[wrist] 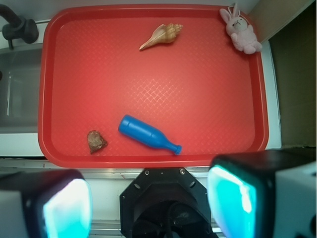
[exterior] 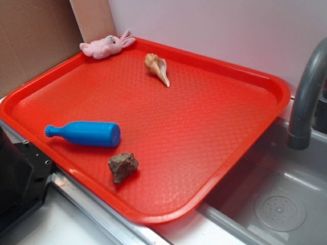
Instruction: Grab the rock.
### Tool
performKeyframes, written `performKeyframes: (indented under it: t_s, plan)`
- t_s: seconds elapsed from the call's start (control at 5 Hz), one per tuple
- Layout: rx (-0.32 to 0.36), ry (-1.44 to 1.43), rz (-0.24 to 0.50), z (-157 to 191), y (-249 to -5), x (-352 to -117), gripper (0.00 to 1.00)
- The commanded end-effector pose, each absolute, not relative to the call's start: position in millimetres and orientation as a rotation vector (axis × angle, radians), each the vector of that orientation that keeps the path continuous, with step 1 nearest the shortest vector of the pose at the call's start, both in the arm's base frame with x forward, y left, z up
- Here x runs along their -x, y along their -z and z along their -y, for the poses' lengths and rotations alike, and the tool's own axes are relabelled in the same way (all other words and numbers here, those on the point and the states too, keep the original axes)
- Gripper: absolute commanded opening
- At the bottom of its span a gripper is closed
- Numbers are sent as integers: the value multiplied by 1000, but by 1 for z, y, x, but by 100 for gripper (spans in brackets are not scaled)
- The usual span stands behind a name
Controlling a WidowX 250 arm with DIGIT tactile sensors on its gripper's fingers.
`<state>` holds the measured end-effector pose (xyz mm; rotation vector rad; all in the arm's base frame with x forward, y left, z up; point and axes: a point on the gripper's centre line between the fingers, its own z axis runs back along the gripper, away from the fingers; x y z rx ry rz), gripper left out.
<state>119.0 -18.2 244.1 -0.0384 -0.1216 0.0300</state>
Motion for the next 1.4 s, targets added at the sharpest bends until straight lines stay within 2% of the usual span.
performKeyframes:
  t_s: [0.0, 0.2, 0.4, 1.0, 1.2]
  plan:
    - [38, -30, 122, 18, -244, -119, 100]
    - [40, -142, 58, 68, -202, -153, 100]
    - [-4, -380, -68, 90, -174, -156, 100]
    - [-4, -380, -68, 90, -174, -156, 100]
    - [-46, -308, -33, 102, -138, -146, 100]
